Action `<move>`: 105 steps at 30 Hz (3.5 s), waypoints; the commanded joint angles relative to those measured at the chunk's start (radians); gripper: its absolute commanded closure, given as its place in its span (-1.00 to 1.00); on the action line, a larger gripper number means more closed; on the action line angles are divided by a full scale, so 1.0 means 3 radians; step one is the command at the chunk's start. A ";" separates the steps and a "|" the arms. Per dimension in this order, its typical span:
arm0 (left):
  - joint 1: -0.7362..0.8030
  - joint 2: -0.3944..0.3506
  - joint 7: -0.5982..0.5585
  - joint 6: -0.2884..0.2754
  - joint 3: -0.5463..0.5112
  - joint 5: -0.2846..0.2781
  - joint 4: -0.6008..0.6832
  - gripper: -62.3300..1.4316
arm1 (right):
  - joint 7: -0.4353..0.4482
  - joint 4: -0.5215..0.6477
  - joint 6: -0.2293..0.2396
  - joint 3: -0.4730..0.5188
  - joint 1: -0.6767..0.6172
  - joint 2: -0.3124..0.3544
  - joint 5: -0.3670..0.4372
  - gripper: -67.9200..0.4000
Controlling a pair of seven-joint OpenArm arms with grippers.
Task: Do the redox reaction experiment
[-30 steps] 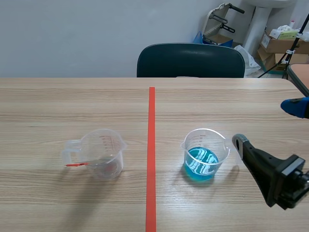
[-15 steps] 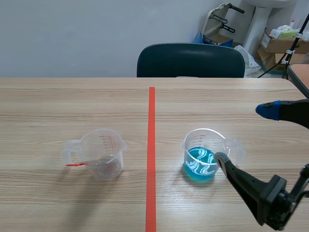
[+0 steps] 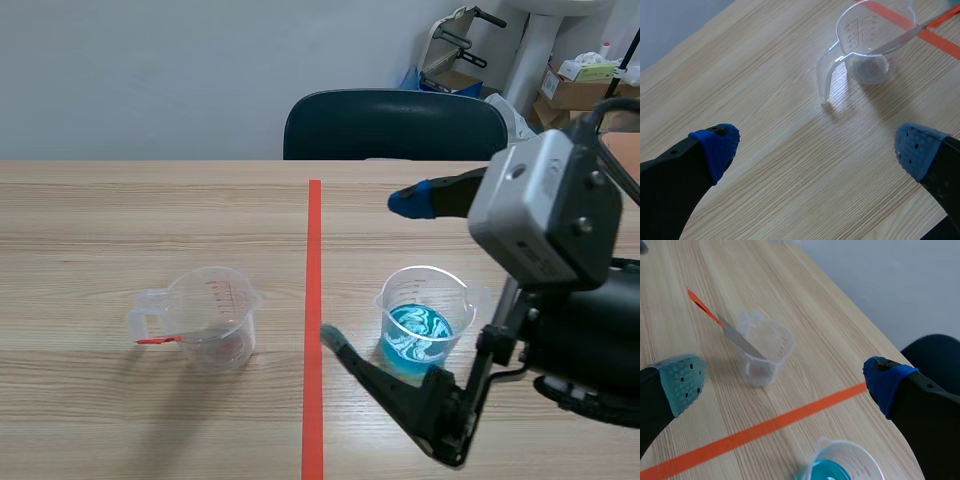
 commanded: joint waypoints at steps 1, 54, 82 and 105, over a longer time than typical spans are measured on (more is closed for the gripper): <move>-0.0008 -0.0080 -0.0099 0.0010 -0.0022 -0.0039 -0.0051 -1.00 | 0.0015 -0.0070 -0.0010 -0.0103 0.0140 0.0015 0.0043 -1.00; -0.0009 -0.1750 -0.1559 -0.0098 -0.0022 -0.0483 -0.1195 -1.00 | -0.0117 -0.1392 -0.0304 -0.2111 0.1877 -0.0923 -0.0229 0.15; -0.0008 -0.1761 -0.1540 -0.0337 -0.0020 -0.0460 -0.0937 -1.00 | -0.0173 -0.1303 -0.0299 -0.2029 0.1877 -0.0923 -0.0215 0.97; 0.0314 -0.2103 -0.1507 -0.0306 -0.0022 -0.1120 -0.0685 -1.00 | -0.1554 -0.0223 -0.0009 -0.1499 0.1877 -0.0923 0.0623 0.97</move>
